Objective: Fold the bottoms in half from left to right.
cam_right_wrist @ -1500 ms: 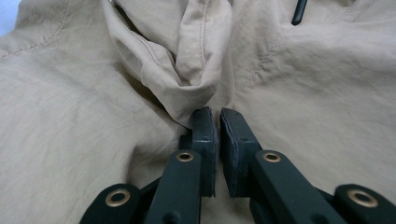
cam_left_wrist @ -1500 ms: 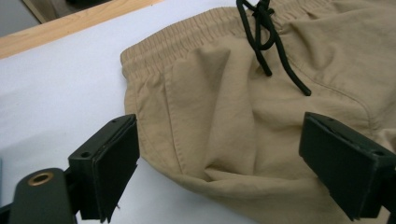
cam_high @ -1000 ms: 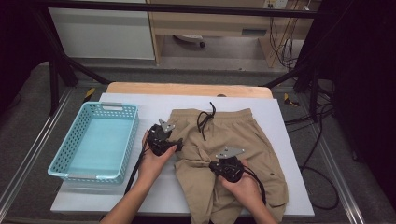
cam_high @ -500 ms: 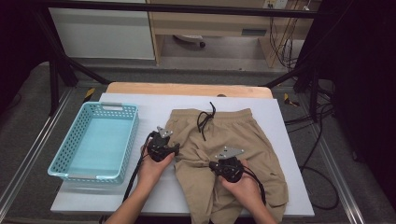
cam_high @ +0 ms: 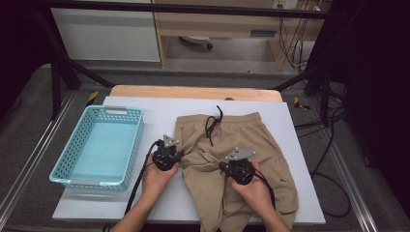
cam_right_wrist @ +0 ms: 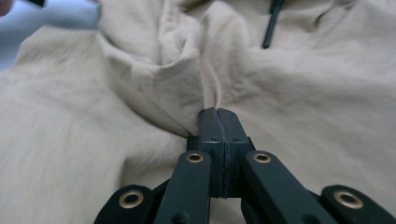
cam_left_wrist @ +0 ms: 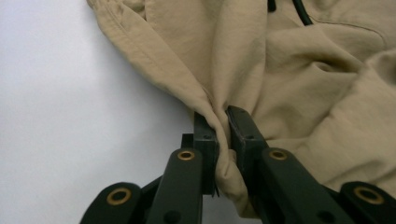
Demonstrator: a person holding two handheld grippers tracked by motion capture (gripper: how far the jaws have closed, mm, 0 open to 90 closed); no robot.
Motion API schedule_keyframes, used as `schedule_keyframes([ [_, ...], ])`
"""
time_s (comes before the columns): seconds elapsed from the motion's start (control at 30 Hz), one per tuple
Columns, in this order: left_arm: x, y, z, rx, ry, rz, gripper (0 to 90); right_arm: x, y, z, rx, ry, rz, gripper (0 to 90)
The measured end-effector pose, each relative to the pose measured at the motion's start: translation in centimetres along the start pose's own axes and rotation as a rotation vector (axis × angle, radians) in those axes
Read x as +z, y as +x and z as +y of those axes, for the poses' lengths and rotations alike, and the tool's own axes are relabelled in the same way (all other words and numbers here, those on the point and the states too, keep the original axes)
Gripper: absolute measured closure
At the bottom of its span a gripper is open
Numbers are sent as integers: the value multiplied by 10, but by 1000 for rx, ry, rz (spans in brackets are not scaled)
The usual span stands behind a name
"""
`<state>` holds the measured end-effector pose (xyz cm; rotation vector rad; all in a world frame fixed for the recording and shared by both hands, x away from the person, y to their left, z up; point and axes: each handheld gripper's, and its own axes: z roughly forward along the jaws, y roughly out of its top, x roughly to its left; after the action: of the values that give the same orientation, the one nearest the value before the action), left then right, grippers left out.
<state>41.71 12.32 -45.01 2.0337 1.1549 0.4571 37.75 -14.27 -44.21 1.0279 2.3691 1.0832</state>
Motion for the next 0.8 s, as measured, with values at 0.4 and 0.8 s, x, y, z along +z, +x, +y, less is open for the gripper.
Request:
schedule_keyframes([
  [0.4, -14, -12, -15, 1, -1, -55, 813, 1, -8, -1, 40, 8, -8, 862],
  [0.8, -14, -9, -14, -12, -4, -65, 805, -19, 1, -5, 36, -50, 18, 505],
])
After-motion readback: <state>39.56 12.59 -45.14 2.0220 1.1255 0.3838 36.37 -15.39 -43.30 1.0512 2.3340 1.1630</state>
